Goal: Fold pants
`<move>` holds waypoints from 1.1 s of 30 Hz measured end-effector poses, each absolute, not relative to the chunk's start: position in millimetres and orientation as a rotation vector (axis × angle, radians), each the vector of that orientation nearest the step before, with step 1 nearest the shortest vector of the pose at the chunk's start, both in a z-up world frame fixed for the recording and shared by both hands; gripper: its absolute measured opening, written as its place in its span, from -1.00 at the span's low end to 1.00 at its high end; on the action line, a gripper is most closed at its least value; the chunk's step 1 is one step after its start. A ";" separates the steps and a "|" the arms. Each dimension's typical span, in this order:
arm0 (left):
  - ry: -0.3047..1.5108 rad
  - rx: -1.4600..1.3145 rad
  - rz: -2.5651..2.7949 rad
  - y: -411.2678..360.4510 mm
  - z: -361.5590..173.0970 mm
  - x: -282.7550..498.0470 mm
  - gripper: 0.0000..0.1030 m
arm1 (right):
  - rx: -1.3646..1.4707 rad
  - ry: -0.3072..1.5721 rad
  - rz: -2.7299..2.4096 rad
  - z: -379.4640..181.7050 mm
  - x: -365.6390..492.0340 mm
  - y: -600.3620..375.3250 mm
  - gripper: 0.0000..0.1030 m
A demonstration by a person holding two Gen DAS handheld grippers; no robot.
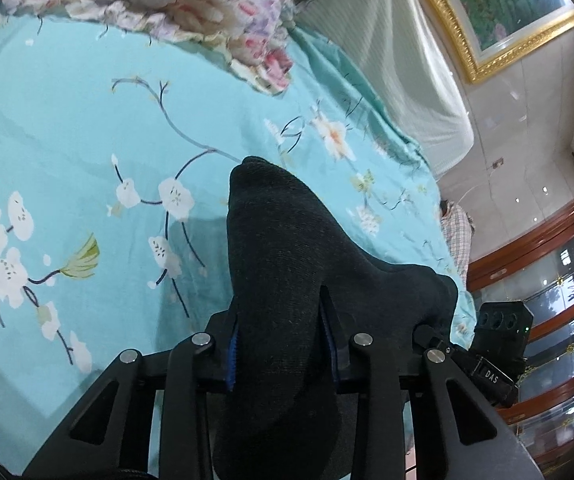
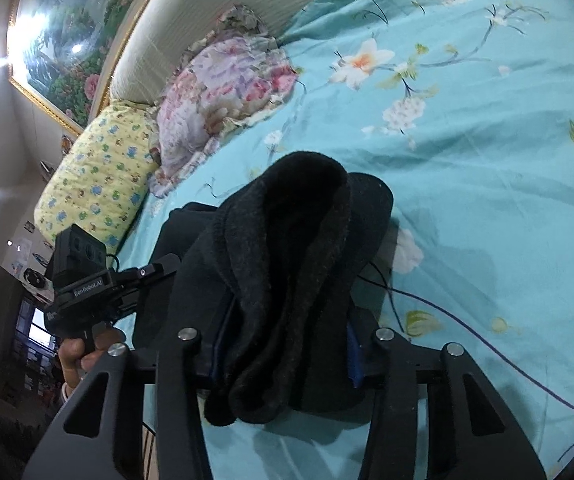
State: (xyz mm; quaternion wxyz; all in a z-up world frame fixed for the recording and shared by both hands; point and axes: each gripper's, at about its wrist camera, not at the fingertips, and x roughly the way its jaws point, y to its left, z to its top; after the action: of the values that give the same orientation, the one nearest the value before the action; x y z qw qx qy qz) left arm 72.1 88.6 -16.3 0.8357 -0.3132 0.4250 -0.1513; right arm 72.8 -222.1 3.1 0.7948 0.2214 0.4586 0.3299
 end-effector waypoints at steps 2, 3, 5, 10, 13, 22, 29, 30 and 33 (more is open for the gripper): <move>0.879 -0.664 -0.305 92.0 -7.8 67.3 -0.38 | 0.475 0.974 0.721 10.9 72.9 -220.3 -0.12; 0.870 -0.663 -0.298 94.7 -4.0 64.6 -0.38 | 0.476 0.970 0.731 14.9 73.5 -218.4 -0.12; 0.843 -0.669 -0.283 102.5 5.5 59.2 -0.38 | 0.472 0.962 0.750 21.5 75.1 -213.3 -0.12; 0.783 -0.681 -0.228 130.4 27.8 44.8 -0.38 | 0.423 0.935 0.812 42.4 84.5 -186.0 -0.12; 0.750 -0.667 -0.182 145.8 40.6 36.2 -0.38 | 0.388 0.918 0.853 55.1 93.0 -165.1 -0.12; 0.695 -0.644 -0.060 185.9 57.0 29.8 -0.38 | 0.283 0.921 0.943 73.7 128.4 -101.3 -0.12; 0.689 -0.634 -0.011 207.6 56.8 44.3 -0.38 | 0.238 0.932 0.974 75.3 151.7 -68.8 -0.12; 0.691 -0.633 -0.006 209.5 56.1 46.3 -0.38 | 0.238 0.936 0.975 74.5 154.2 -66.1 -0.12; 0.698 -0.636 0.008 213.6 51.7 51.6 -0.38 | 0.232 0.951 0.980 70.7 162.0 -57.8 -0.12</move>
State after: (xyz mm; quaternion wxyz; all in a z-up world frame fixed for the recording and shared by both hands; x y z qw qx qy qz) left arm 51.6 213.6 51.7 0.8906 -0.3063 0.3361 0.0040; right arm 162.0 -57.8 70.7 0.7698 0.1070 0.4382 0.4517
